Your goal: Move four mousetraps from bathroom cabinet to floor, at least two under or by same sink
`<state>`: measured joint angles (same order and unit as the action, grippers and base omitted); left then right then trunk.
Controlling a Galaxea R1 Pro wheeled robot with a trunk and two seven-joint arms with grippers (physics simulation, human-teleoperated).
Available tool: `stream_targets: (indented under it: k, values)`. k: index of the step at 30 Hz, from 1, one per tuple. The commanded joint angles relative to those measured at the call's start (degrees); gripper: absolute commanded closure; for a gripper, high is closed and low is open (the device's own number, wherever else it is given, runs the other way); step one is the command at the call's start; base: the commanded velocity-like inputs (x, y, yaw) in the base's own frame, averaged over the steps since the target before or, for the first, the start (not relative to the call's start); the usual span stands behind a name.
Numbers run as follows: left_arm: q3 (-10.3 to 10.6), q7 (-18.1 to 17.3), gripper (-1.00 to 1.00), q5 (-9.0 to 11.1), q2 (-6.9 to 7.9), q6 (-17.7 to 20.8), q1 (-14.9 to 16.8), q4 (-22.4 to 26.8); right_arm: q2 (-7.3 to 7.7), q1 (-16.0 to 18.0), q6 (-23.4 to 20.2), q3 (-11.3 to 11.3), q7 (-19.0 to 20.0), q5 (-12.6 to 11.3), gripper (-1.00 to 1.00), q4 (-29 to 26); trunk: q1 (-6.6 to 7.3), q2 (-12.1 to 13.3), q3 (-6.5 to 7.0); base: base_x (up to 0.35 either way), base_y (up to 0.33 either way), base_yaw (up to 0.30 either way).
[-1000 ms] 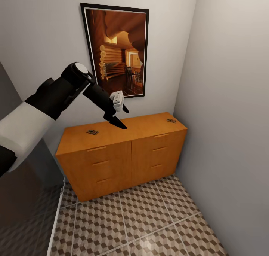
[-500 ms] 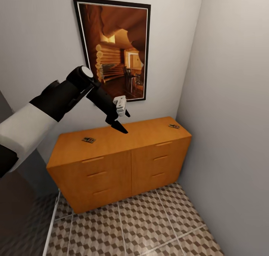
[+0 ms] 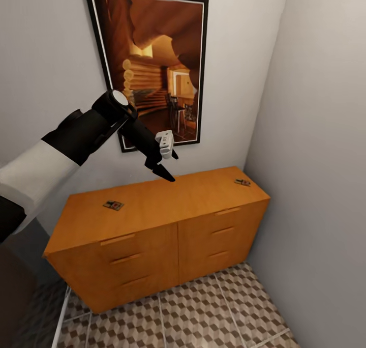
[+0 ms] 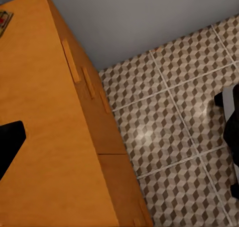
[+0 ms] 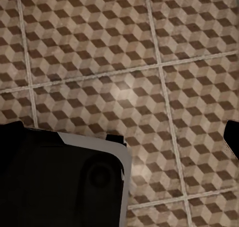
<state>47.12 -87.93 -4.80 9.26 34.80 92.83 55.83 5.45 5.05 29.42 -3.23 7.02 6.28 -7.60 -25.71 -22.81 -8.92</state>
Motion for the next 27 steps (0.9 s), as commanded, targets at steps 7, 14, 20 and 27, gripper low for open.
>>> stream_targets:
  k: [7,14,20,27]
  values:
    - [0.1,-0.2,-1.0,-0.3,-0.09,0.6,0.1,0.1,0.0,0.0,0.2,-0.4,0.1,0.6,-1.0,0.0,-0.07,-0.1,-0.12,0.337,0.0,0.0]
    - [0.1,-0.2,-1.0,-0.3,-0.1,0.6,0.1,0.1,0.0,0.0,0.2,-0.5,0.1,0.5,-1.0,0.0,-0.07,-0.1,0.0,0.174,0.0,-0.059]
    - [0.1,-0.2,-1.0,-0.3,-0.11,0.6,0.1,0.1,0.0,0.0,0.2,-0.5,0.1,0.5,-1.0,0.0,-0.07,-0.1,0.3,0.034,0.0,-0.179]
    - [0.1,-0.2,-1.0,-0.3,-0.12,0.5,0.1,0.1,0.0,0.1,0.2,-0.5,0.1,0.5,-1.0,0.0,-0.07,-0.1,0.72,0.006,0.0,-0.208]
